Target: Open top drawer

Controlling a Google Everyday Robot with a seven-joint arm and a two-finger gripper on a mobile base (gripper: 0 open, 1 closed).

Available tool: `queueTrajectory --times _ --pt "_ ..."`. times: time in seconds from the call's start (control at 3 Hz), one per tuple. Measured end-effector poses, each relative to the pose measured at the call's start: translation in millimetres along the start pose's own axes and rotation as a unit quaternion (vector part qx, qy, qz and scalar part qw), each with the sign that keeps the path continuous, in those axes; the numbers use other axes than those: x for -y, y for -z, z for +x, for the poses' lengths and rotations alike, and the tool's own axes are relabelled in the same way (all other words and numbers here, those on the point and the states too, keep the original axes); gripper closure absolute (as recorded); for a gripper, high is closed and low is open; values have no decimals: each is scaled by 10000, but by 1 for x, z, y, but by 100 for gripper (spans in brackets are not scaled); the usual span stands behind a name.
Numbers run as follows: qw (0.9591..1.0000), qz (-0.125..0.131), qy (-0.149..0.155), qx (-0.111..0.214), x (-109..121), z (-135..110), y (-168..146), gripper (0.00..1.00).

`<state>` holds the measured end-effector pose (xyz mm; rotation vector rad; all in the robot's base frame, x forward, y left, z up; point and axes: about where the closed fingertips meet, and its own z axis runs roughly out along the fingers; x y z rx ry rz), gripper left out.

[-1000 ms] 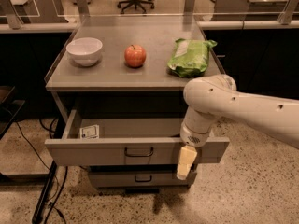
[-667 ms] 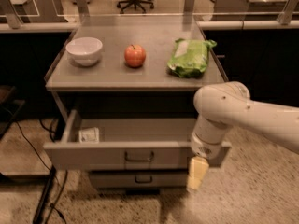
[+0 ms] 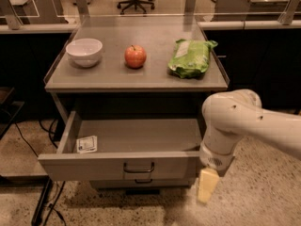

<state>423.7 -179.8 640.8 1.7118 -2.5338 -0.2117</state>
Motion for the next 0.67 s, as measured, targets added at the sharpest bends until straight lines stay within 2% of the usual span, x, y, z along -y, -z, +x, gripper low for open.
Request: queueTrajectory --times 0.33,0.67 --pt "10000 -1 -1 0 1 -1 3 0" --pt "9998 -123 -131 -68 -14 16 5 0"
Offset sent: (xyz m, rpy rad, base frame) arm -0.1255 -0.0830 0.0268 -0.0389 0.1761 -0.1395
